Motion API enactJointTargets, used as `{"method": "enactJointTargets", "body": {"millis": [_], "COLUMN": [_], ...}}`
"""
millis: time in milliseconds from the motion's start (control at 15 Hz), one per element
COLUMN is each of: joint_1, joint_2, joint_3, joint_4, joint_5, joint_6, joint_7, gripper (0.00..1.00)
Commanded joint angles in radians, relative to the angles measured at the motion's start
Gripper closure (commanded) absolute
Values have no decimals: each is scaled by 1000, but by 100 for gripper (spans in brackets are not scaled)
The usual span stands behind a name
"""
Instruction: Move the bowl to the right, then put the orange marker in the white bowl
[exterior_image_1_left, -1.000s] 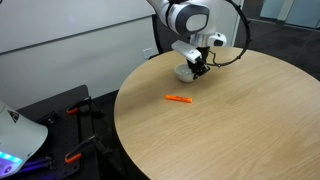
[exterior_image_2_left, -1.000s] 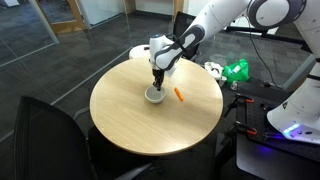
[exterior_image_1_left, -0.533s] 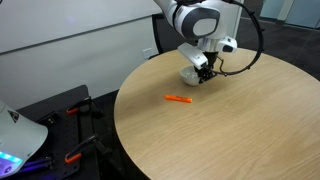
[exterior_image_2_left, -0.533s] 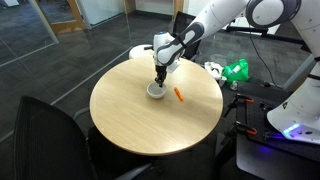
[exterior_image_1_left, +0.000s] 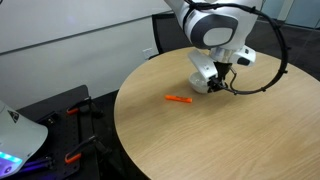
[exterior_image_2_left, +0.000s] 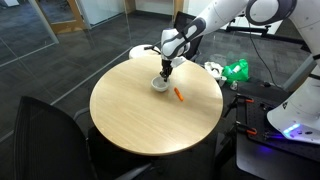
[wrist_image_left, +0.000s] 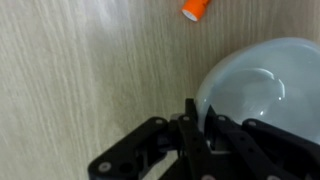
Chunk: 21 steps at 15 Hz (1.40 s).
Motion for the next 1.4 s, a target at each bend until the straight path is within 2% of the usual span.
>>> {"method": "enactJointTargets", "body": {"millis": [0,467,667,800,1000,1200,1267,1333], "joint_1": [-41,-114,-123,-122,-117,-108,-103,-97], "joint_2": [0,-3,-11,-20,-41,-73,-86,-104], "joint_3": [-6,-17,-24,-28,-28,-29,-30,-31], "joint_4": [13,10,6,-2,-20,-46,-57,-74], "joint_5": [52,108,114,115,114,111,110,110], "joint_6": [-23,-25,-23,-20,-11,-3,-3,2], "joint_7": [-19,-17,-10,-5,-5,-5,0,2], "gripper": [97,97,70,60,52,51,47,32]}}
